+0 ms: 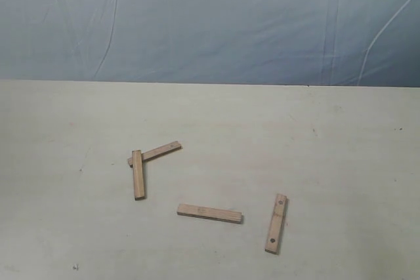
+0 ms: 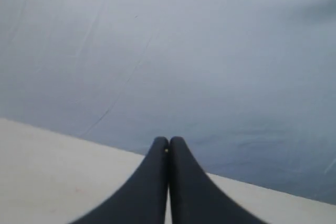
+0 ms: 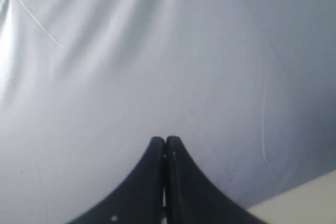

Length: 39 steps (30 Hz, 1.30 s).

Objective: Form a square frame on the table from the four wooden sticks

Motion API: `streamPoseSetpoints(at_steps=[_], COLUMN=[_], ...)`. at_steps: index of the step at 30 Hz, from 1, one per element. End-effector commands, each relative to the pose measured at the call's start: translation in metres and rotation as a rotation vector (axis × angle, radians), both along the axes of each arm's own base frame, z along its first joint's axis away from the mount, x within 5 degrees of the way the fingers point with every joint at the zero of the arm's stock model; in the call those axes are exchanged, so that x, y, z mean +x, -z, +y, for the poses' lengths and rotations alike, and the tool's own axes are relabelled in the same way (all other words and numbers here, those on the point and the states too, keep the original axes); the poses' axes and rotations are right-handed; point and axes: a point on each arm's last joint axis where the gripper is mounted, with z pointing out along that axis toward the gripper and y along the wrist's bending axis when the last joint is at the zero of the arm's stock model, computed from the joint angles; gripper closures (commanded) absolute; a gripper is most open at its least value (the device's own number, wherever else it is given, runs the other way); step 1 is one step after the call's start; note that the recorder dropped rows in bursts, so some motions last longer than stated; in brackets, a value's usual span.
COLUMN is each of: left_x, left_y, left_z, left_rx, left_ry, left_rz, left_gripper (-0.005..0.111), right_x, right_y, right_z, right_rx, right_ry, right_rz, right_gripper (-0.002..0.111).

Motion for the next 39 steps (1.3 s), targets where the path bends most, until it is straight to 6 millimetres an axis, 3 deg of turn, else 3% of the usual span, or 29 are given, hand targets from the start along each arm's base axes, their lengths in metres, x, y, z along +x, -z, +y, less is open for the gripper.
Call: streamPoseSetpoints(at_steps=[1, 6, 14, 19, 24, 27, 28, 31, 34, 37, 39], left_x=[-0.016, -0.029, -0.054, -0.054, -0.054, -0.053, -0.053, -0.053, -0.053, -0.053, -0.053], left_y=[-0.007, -0.009, -0.003, 0.007, 0.015, 0.018, 0.019, 0.019, 0.019, 0.019, 0.019], left_z=[-0.007, 0.001, 0.005, 0.003, 0.002, 0.003, 0.003, 0.004, 0.004, 0.004, 0.004], left_rx=[0.106, 0.004, 0.013, 0.050, 0.092, 0.122, 0.128, 0.132, 0.135, 0.140, 0.147], left_ry=[0.096, 0.074, 0.109, 0.131, 0.129, 0.110, 0.105, 0.093, 0.091, 0.091, 0.089], left_rz=[-0.098, -0.099, -0.104, 0.001, 0.079, 0.108, 0.115, 0.117, 0.116, 0.118, 0.117], left_gripper=[0.107, 0.107, 0.107, 0.107, 0.107, 0.107, 0.107, 0.107, 0.107, 0.107, 0.107], right_x=[0.000, 0.024, 0.110, 0.181, 0.255, 0.282, 0.291, 0.306, 0.317, 0.324, 0.324], right_y=[-0.024, -0.056, -0.084, -0.072, -0.047, -0.034, -0.031, -0.026, -0.021, -0.016, -0.016], right_z=[0.007, 0.012, 0.018, 0.031, 0.053, 0.076, 0.084, 0.111, 0.130, 0.138, 0.144], right_rx=[-0.190, -0.231, -0.192, -0.222, -0.347, -0.489, -0.455, -0.451, -0.469, -0.566, -0.720], right_ry=[0.001, -0.027, -0.128, -0.292, -0.482, -0.579, -0.607, -0.711, -0.614, -0.329, -0.127], right_rz=[-0.168, -0.213, -0.078, 0.113, 0.524, 0.733, 0.778, 0.772, 0.781, 0.770, 0.744], right_gripper=[0.109, 0.109, 0.109, 0.109, 0.109, 0.109, 0.109, 0.109, 0.109, 0.109, 0.109])
